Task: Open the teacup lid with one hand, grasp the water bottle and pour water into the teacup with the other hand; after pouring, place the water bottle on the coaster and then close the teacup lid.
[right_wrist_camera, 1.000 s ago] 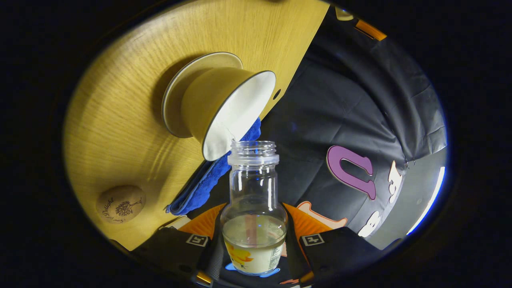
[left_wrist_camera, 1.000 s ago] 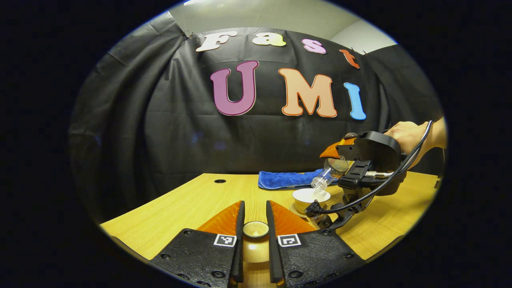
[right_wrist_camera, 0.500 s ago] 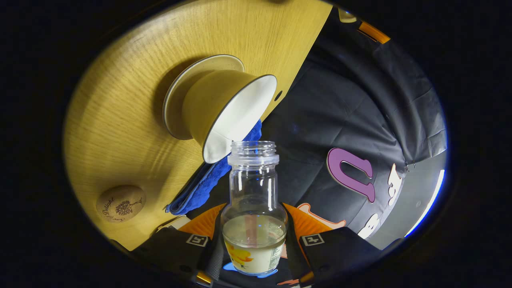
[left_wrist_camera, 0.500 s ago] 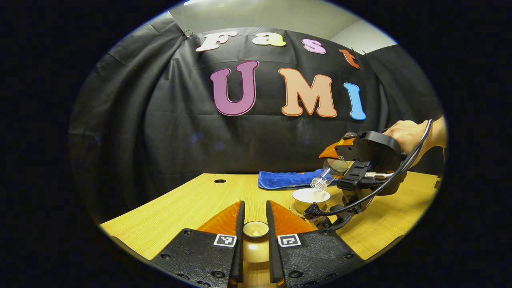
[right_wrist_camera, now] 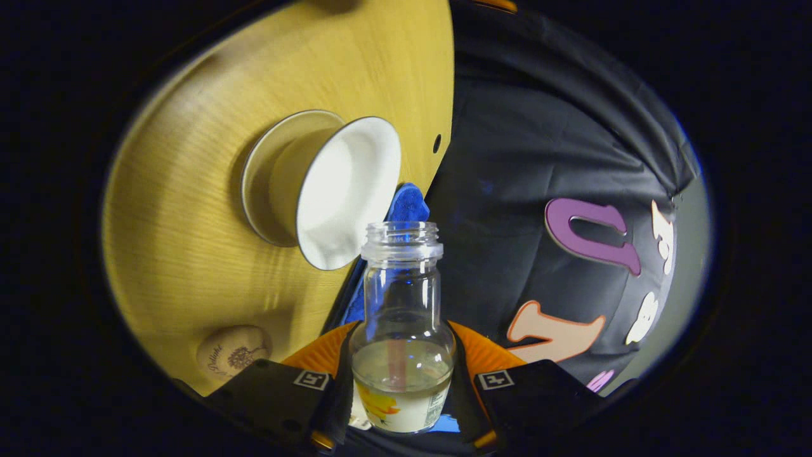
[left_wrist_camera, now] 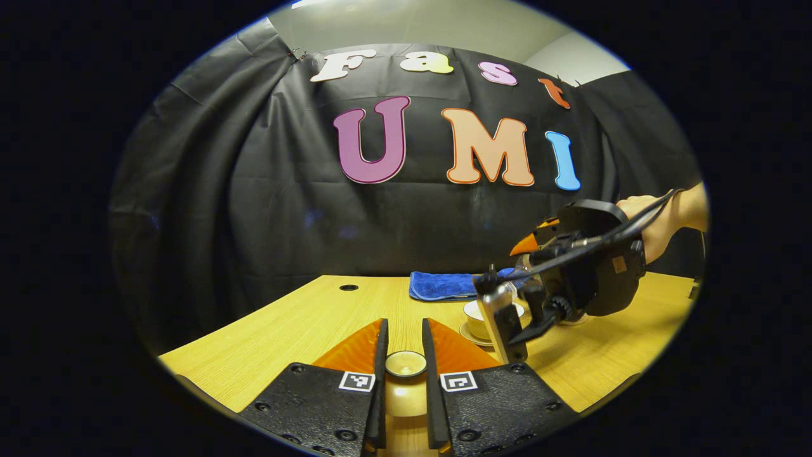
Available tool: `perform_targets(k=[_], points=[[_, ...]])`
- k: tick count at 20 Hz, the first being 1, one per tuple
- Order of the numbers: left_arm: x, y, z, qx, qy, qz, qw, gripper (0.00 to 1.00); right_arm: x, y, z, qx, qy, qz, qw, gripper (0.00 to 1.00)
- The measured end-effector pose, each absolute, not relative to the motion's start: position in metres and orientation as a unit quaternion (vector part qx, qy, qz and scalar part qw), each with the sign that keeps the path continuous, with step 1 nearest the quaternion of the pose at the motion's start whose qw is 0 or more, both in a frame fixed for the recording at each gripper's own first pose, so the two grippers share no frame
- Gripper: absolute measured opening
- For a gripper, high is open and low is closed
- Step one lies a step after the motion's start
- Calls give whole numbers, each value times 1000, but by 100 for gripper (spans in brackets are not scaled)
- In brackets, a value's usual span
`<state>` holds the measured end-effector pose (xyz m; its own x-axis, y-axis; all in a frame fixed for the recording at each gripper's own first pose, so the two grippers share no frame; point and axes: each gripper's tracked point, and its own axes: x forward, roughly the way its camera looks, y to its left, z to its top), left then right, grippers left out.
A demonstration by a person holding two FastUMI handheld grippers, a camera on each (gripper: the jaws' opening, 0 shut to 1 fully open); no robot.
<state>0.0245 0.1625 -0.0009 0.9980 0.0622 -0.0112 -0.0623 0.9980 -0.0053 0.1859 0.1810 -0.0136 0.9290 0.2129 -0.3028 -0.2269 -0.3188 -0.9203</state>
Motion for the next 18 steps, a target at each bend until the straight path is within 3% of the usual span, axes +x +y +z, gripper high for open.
perform_targets(k=[2,4,7,8,9,13,18], points=[[25,163,-1,-3,6,31,999,23,186,182,-12,-737,31,207,642,67],[25,163,-1,-3,5,31,999,23,185,183,-7,-670,55,217,708,72],[25,163,-1,-3,5,31,999,23,182,181,6,-542,79,228,805,72],[24,163,-1,-3,5,31,999,23,180,176,13,-500,82,229,831,67],[25,163,-1,-3,5,31,999,23,178,170,22,-462,88,228,853,67],[24,163,-1,-2,5,35,999,23,175,140,34,-316,112,224,915,67],[24,164,-1,-2,5,38,999,23,181,110,39,-154,108,218,958,68]])
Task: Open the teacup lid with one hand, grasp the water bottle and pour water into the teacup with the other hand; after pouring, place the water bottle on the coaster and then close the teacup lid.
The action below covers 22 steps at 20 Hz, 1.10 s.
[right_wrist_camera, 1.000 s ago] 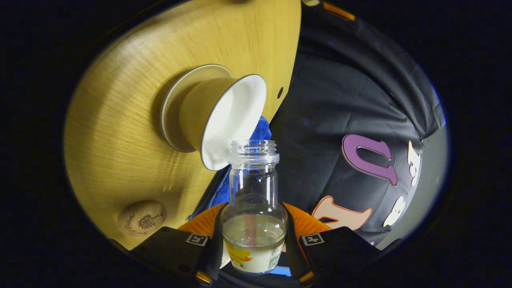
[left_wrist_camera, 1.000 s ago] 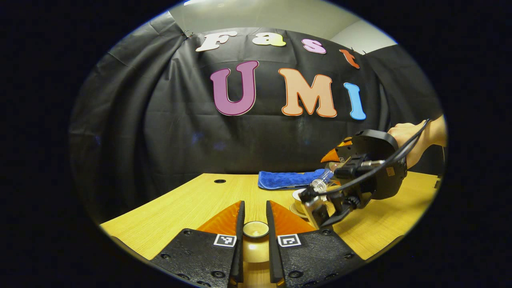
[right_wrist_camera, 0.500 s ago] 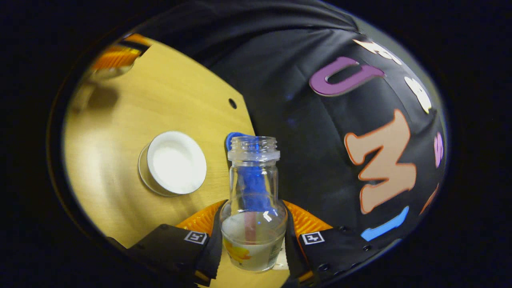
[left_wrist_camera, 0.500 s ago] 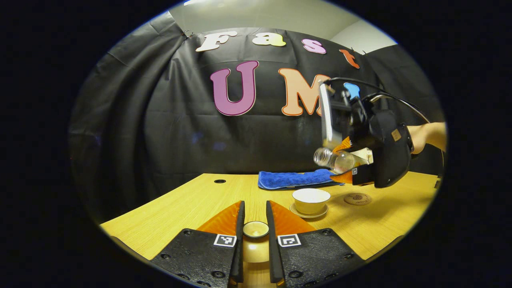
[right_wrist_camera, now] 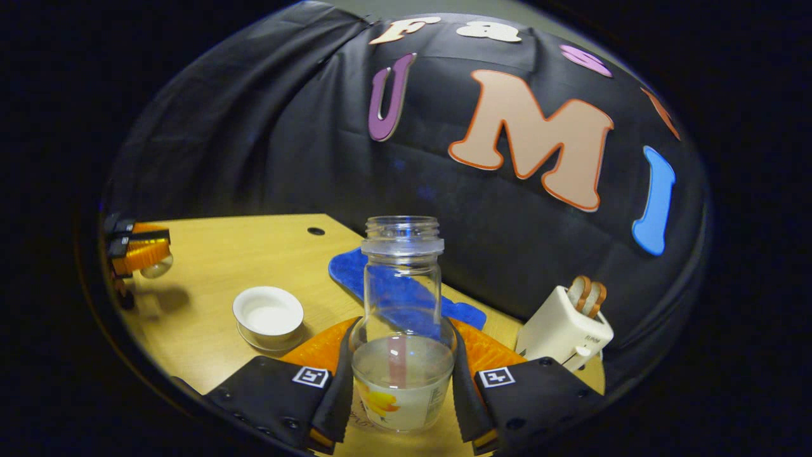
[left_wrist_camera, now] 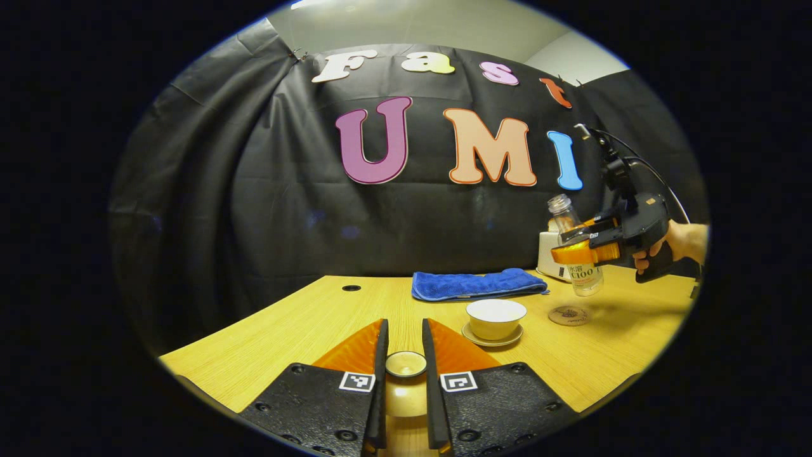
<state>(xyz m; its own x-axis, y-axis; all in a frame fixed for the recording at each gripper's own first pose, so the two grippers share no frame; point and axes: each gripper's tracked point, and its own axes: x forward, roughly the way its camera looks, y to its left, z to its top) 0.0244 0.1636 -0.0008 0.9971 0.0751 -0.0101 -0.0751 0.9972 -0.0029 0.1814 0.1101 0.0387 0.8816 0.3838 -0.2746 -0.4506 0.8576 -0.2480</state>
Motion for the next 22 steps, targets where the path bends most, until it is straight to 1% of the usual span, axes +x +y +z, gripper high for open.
perform_targets(k=[1,2,3,5,7,10,11,12,13,17,19,20,21,22], points=[[24,164,-1,-1,5,39,999,23,183,103,37,-120,105,213,964,70],[24,165,-1,-2,6,41,999,23,181,96,35,-90,101,208,969,70],[24,164,-1,-2,6,42,999,23,183,89,34,-67,94,196,974,68],[24,164,-1,-2,6,42,999,23,182,84,26,-33,69,175,982,72],[24,164,-1,-2,6,43,999,23,180,81,15,-8,59,165,984,71],[23,164,0,-2,6,43,999,23,183,77,7,-5,49,149,988,71],[24,164,-1,-2,6,43,999,23,180,79,3,-3,44,142,989,69],[24,164,0,-2,6,43,999,23,180,79,0,0,40,139,989,72],[23,164,-1,-2,6,43,999,23,181,79,-3,1,39,138,990,69],[23,164,0,-2,6,43,999,23,180,75,-6,1,32,127,991,69],[23,164,-1,-2,6,43,999,23,179,74,-6,5,22,125,992,72],[23,164,0,-2,6,43,999,23,178,72,-6,3,15,125,992,69],[23,164,-1,-2,6,43,999,23,177,72,-5,3,10,123,992,72],[23,164,0,-2,6,43,999,23,177,72,-6,3,1,121,993,71]])
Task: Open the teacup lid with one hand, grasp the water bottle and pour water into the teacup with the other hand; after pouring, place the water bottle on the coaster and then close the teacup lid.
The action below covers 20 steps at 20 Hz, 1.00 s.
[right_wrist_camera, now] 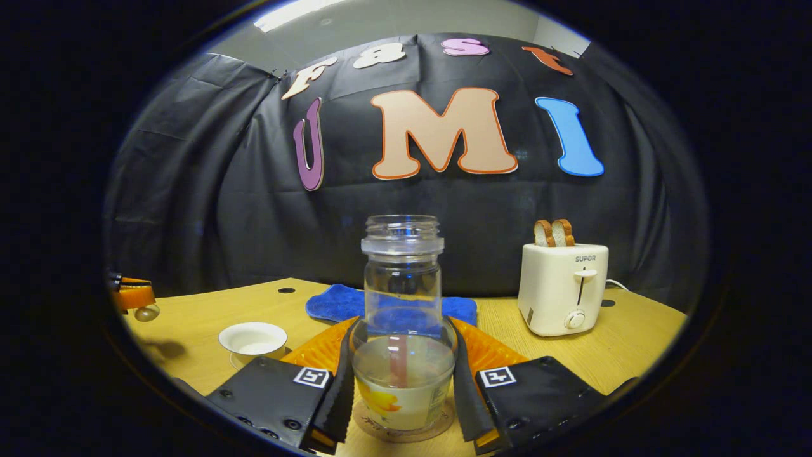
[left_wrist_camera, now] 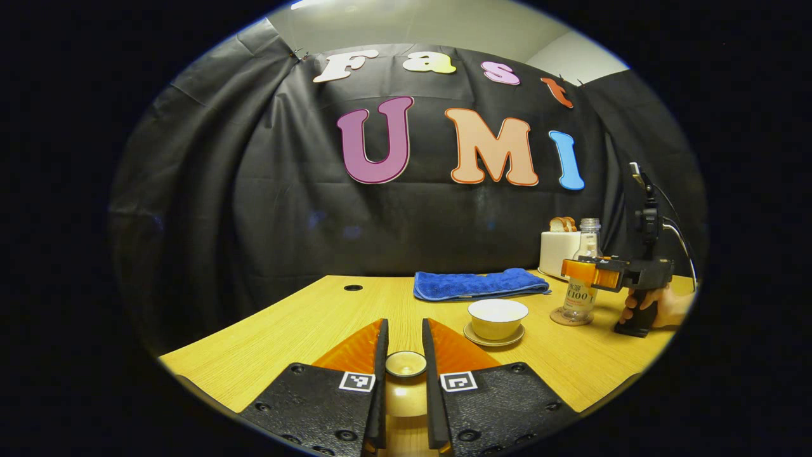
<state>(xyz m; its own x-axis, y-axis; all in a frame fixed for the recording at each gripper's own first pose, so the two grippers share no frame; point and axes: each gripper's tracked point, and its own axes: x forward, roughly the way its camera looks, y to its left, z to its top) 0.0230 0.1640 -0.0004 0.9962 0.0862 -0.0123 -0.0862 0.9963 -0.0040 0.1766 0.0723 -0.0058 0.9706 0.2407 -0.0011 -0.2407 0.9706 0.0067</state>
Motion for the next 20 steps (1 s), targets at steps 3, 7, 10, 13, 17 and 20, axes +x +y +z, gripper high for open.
perform_targets(k=[3,7,10,13,17,20], points=[[23,164,-1,-2,6,44,999,23,177,70,-5,6,2,117,993,72],[23,165,0,-2,6,46,999,23,178,68,-10,4,14,113,993,79],[23,165,0,-2,6,47,999,23,179,69,-12,3,15,111,994,87],[23,165,-1,-2,7,49,999,23,179,69,-12,3,15,113,994,84],[22,166,-1,-3,7,50,999,23,169,69,-10,4,14,118,993,93],[23,166,0,-4,7,57,998,23,159,62,-9,4,13,110,994,93]])
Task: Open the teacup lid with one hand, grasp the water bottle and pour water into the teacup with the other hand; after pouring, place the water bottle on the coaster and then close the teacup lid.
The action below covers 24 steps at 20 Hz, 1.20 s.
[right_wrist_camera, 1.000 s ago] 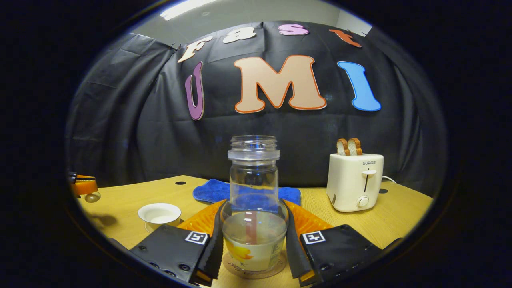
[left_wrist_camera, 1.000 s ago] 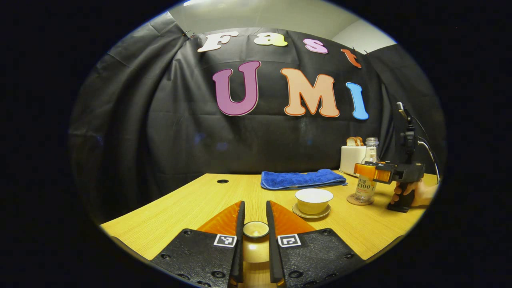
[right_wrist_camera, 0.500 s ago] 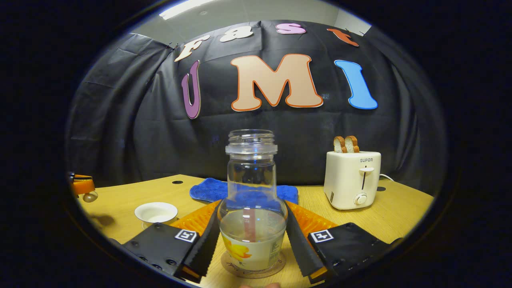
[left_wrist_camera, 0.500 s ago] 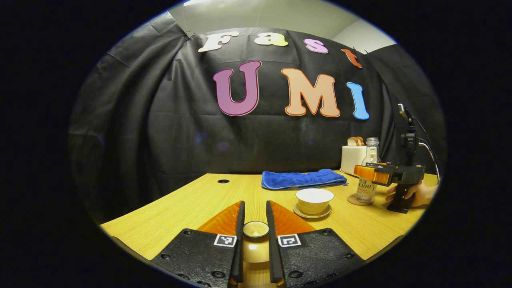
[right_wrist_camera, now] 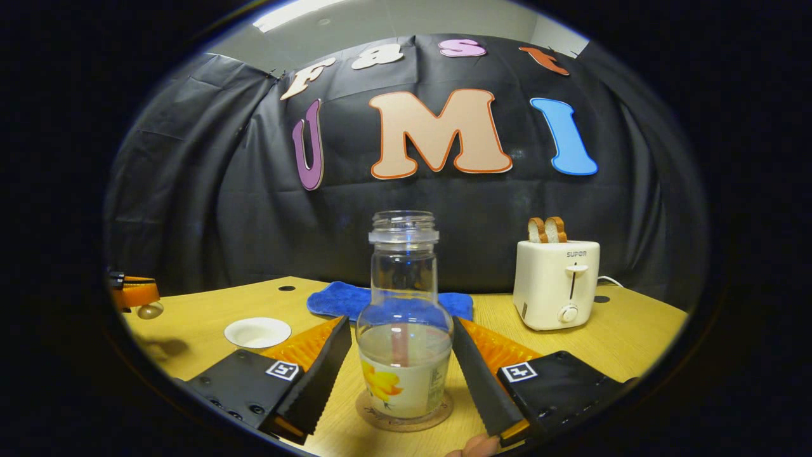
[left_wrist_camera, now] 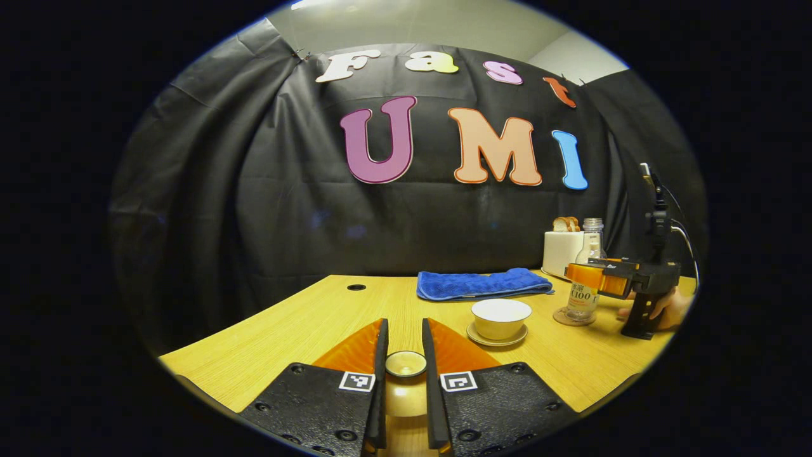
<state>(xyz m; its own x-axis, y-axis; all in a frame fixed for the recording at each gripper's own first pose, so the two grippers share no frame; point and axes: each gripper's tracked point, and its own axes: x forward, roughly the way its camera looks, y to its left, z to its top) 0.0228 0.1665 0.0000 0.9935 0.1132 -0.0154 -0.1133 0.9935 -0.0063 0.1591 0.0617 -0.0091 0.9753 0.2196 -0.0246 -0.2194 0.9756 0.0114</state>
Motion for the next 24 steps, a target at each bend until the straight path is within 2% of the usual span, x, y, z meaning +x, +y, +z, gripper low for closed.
perform_targets(k=[4,5,6,15,16,24], points=[[29,160,-2,-5,9,55,998,23,141,48,-8,4,13,103,995,93],[35,155,-1,-5,9,52,999,23,135,43,-7,4,11,101,995,99],[42,148,0,-5,10,47,999,23,130,39,-6,4,12,100,995,93],[102,97,-1,-4,7,-3,1000,23,91,0,-2,3,10,95,995,93],[109,92,-1,-4,6,-10,1000,23,88,-4,-2,3,9,95,995,100],[148,64,-1,-1,7,-35,999,23,66,-28,0,3,8,87,996,99]])
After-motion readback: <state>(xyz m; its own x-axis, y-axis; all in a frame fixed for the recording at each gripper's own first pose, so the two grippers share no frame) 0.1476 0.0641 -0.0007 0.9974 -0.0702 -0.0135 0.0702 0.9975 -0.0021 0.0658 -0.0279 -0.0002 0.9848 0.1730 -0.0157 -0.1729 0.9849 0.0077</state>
